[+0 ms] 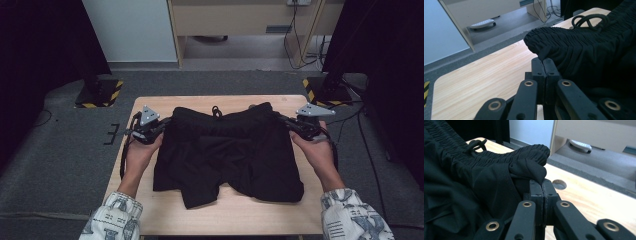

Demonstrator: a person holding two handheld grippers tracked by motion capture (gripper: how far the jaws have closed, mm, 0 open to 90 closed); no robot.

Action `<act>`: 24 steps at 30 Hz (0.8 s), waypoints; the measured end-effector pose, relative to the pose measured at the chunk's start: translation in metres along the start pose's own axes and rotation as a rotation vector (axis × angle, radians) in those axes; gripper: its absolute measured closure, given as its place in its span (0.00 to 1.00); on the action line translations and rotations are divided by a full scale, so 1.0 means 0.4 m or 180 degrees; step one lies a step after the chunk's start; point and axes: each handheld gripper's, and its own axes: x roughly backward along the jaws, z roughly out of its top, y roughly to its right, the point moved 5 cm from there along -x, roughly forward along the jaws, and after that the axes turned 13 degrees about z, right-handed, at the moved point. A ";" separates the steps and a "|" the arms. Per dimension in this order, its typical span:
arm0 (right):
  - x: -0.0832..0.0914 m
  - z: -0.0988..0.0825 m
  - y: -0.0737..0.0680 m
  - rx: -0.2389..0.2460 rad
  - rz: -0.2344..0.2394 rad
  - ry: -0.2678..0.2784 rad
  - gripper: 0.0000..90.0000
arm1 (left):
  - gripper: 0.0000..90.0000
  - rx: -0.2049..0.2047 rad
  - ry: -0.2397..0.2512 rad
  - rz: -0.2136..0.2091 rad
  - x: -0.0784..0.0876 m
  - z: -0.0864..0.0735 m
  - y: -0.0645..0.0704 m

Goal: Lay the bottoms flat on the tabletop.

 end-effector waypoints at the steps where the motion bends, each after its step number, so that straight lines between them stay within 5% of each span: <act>1: 0.000 0.008 -0.001 0.0017 -0.0008 -0.0028 0.99 | 0.98 -0.0008 -0.0018 0.0012 -0.003 0.005 -0.003; 7: -0.001 0.056 0.008 0.0074 -0.0068 -0.0040 0.99 | 0.99 0.0074 -0.0021 0.0033 -0.014 0.061 -0.023; 17: 0.019 0.140 0.046 -0.0090 -0.0175 0.0148 0.99 | 0.98 0.0085 -0.0012 0.0064 -0.019 0.163 -0.043; 24: -0.010 0.136 0.085 -0.0235 -0.0185 0.0133 0.99 | 0.98 0.0133 -0.0145 0.0081 -0.098 0.184 -0.055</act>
